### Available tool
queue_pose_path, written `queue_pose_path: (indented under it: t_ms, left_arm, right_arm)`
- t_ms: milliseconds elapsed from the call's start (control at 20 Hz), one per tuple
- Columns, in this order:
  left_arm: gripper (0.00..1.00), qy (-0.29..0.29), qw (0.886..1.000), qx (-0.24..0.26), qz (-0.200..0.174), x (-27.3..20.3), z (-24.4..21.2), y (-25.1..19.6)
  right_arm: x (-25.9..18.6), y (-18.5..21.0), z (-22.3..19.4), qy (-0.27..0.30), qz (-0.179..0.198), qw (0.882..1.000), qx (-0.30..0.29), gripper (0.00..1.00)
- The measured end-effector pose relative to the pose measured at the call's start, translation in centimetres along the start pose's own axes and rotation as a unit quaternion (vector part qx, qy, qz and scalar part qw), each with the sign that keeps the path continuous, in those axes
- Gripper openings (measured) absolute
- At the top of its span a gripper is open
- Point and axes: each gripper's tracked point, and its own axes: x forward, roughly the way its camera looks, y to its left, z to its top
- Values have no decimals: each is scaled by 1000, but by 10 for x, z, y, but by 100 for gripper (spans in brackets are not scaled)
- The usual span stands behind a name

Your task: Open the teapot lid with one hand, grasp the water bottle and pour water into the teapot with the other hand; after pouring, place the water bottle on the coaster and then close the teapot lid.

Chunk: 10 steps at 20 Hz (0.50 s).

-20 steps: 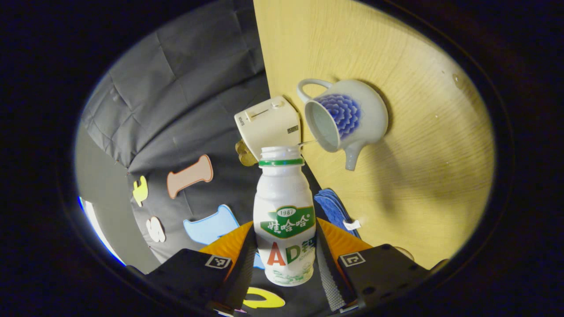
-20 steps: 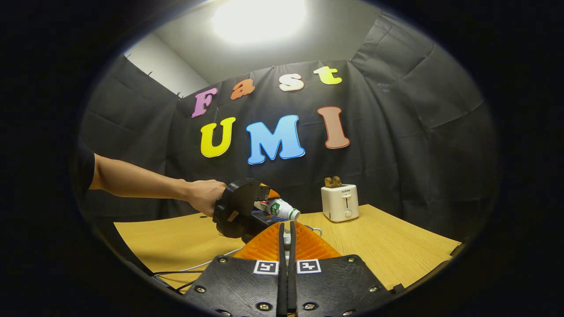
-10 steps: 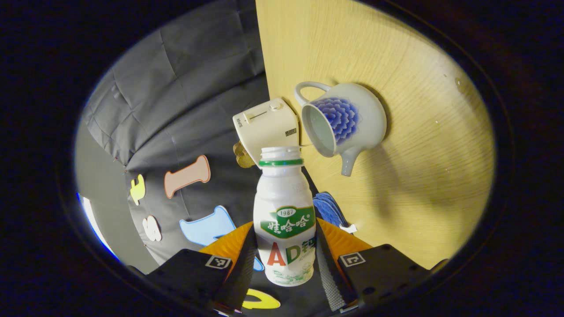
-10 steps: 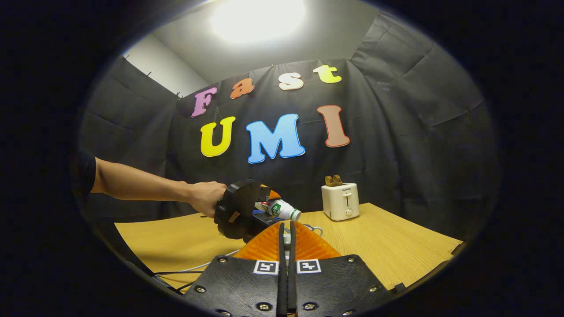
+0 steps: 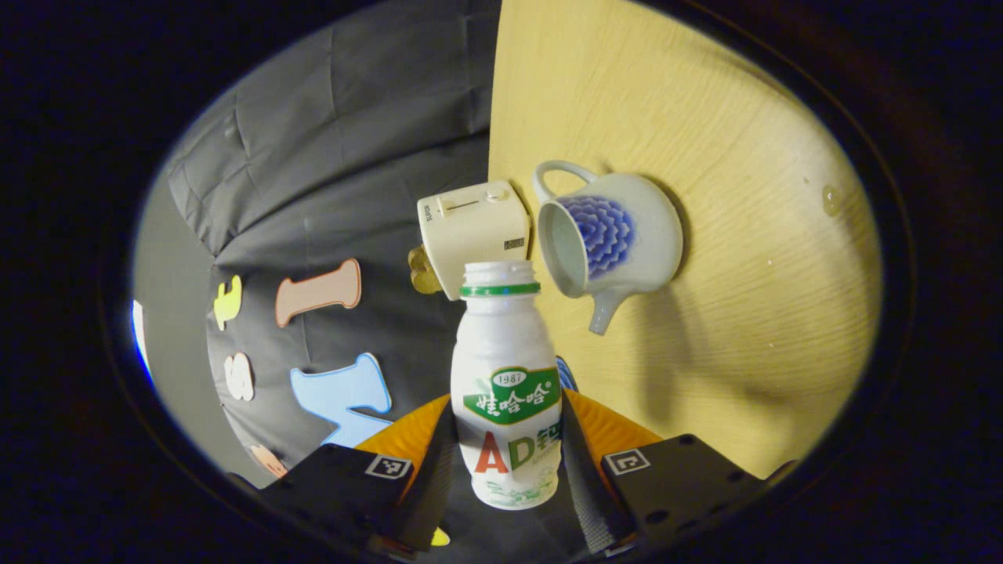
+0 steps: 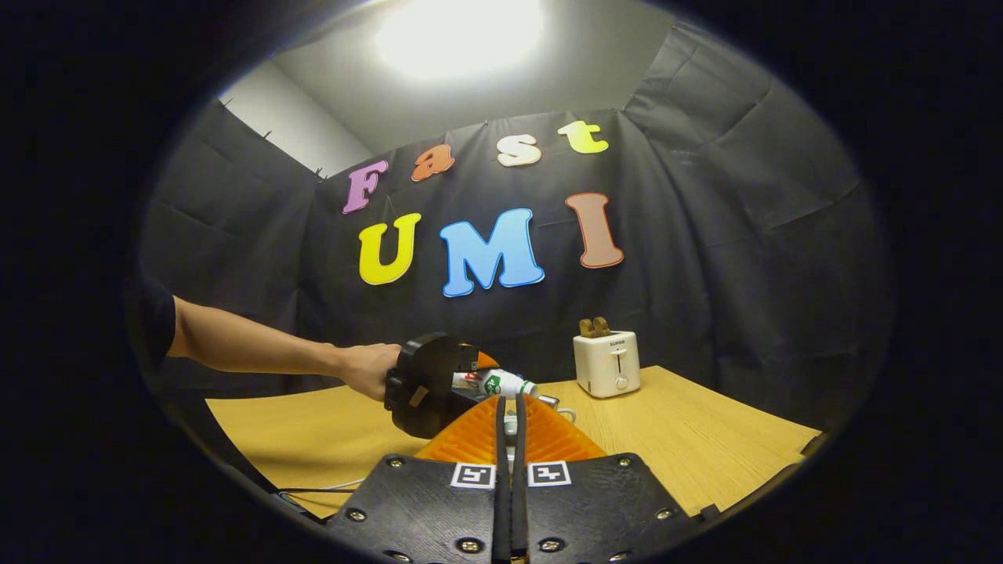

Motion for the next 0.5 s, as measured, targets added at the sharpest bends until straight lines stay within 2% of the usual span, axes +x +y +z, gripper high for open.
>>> queue_pose_path:
  t_ms: [200, 250, 350, 500]
  left_arm:
    - [75, -12, 996, -93, -1, -11, 4, -12]
    - [80, -18, 993, -120, -1, -13, 4, -13]
    - [80, -25, 984, -175, 2, -17, 1, -13]
    - [78, -27, 965, -261, 18, -26, -14, -12]
  right_arm:
    - [-6, 5, 18, -6, 9, 1000, 14, 0]
    - [-6, 8, 21, -4, 15, 1000, 17, 0]
    - [-7, 5, 25, 0, 13, 1000, 15, 0]
    - [-9, 0, 36, -3, -2, 1000, 21, 1]
